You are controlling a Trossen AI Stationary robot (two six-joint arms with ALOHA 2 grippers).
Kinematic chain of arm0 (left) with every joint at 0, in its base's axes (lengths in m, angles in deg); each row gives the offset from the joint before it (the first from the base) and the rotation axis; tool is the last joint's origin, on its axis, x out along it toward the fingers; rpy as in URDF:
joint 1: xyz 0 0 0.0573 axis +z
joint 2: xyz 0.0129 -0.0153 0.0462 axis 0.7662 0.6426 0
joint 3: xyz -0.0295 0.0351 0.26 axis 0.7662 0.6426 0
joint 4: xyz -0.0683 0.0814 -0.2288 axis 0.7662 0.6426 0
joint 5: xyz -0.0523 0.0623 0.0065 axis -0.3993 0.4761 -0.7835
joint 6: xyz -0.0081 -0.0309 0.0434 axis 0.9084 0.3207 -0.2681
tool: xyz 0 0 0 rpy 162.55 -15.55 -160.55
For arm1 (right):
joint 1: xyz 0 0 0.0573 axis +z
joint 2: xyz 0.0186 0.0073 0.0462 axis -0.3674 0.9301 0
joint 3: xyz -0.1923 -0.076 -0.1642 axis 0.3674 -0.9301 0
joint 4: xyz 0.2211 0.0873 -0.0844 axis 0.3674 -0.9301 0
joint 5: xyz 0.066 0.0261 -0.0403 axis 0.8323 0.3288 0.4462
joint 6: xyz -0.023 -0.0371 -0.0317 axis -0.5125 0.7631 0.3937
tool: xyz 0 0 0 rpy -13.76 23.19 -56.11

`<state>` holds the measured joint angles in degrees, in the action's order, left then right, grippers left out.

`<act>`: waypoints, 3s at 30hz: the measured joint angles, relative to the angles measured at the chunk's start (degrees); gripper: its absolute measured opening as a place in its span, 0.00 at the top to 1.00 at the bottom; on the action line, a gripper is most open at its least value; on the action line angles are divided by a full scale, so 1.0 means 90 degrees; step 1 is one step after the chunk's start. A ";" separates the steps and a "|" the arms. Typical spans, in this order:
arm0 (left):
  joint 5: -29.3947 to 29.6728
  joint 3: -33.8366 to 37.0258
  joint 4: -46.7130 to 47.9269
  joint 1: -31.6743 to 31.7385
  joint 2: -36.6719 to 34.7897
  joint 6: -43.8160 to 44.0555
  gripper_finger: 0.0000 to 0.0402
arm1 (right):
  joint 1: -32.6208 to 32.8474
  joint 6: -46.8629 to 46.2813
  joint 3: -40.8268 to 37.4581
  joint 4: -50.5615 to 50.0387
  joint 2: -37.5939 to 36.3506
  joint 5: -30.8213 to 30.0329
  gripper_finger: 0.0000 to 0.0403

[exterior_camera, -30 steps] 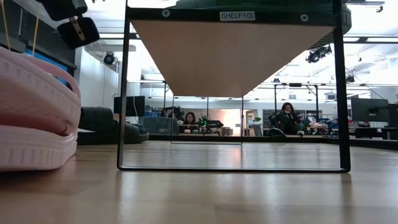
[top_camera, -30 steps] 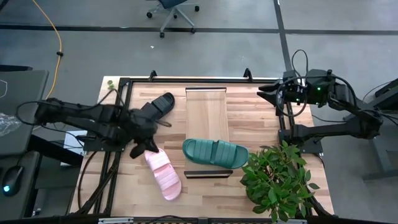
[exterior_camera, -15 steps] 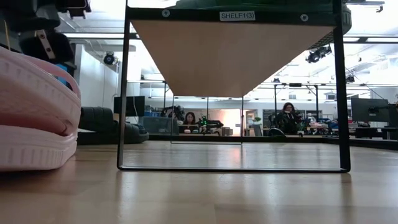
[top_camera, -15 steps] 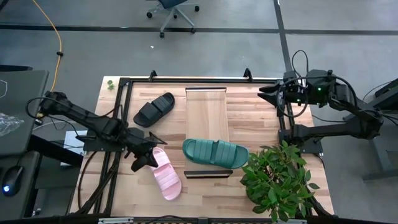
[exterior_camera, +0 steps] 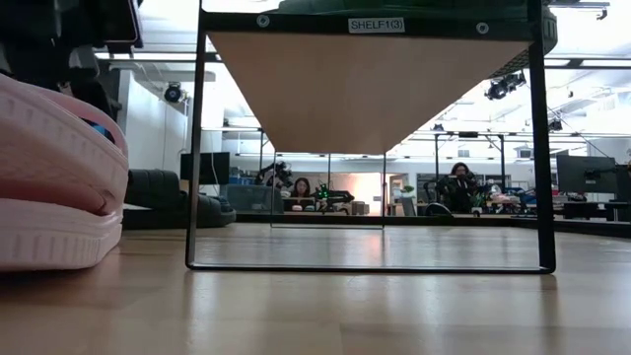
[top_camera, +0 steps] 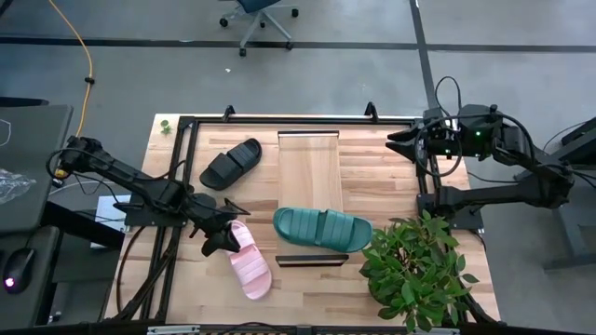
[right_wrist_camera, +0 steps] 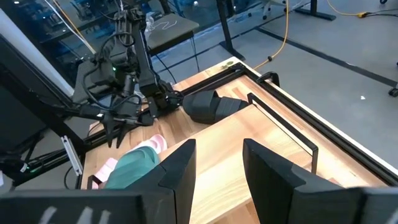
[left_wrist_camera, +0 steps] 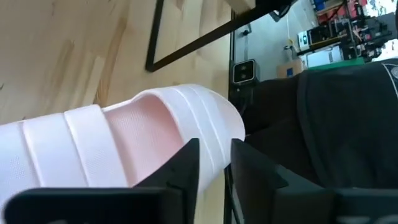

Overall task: Pick and place slippers onto the shelf
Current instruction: Put the pink pair of slippers on the shelf

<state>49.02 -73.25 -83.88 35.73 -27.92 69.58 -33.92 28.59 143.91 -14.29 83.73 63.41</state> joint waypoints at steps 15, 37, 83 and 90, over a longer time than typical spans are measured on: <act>-0.0382 0.0335 -0.0988 0.0000 0.0664 0.0489 0.72 | 0.0000 0.0000 0.0000 -0.0078 0.0000 -0.0002 0.69; -0.0753 0.0333 -0.2120 -0.0002 0.1791 0.0509 0.72 | 0.0000 -0.0058 0.0000 -0.0331 -0.0005 0.0007 0.69; -0.0493 0.0333 -0.2354 -0.0335 0.2002 0.0830 0.97 | 0.0000 0.0075 0.0000 -0.0374 -0.0007 0.0013 0.69; -0.0491 0.0333 -0.2354 -0.0335 0.2002 0.0817 0.99 | 0.0002 0.0074 0.0000 -0.0374 -0.0007 0.0013 0.69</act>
<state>44.61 -70.26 -105.07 32.71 -9.90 76.94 -33.90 29.26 143.91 -17.66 83.66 63.52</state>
